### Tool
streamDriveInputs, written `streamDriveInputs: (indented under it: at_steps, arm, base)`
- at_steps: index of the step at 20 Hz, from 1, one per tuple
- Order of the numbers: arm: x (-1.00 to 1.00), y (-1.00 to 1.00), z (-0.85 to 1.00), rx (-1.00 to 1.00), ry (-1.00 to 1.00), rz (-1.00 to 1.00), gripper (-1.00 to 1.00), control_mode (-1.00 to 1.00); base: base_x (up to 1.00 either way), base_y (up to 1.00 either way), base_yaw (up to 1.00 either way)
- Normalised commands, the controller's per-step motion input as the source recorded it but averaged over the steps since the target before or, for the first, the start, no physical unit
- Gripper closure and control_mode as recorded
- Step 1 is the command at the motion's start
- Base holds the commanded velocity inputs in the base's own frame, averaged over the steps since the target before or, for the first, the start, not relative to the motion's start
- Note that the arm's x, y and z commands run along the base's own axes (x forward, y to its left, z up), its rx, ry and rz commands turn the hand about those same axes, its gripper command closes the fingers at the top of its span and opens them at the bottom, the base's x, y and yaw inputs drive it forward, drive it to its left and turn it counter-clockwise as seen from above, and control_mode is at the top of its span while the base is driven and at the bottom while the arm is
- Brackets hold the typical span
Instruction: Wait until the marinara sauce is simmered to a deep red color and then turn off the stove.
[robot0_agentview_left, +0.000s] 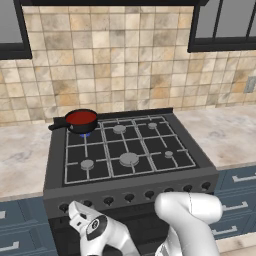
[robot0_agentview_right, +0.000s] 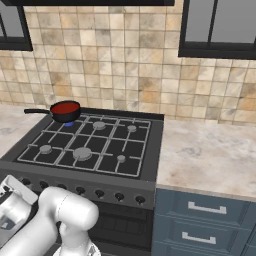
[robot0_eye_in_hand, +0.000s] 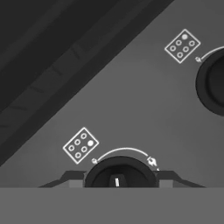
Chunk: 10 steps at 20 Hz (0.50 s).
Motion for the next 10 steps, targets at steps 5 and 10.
streamDriveInputs:
  at_steps: [5,10]
  arm:
    - [-0.01,0.0,-0.01,0.34,0.11,-0.17,1.0,-1.0]
    - [0.0,0.0,-0.03,0.35,0.12,-0.17,1.0,-1.0]
  base:
    - [0.0,0.0,0.0]
    - [0.0,0.0,0.0]
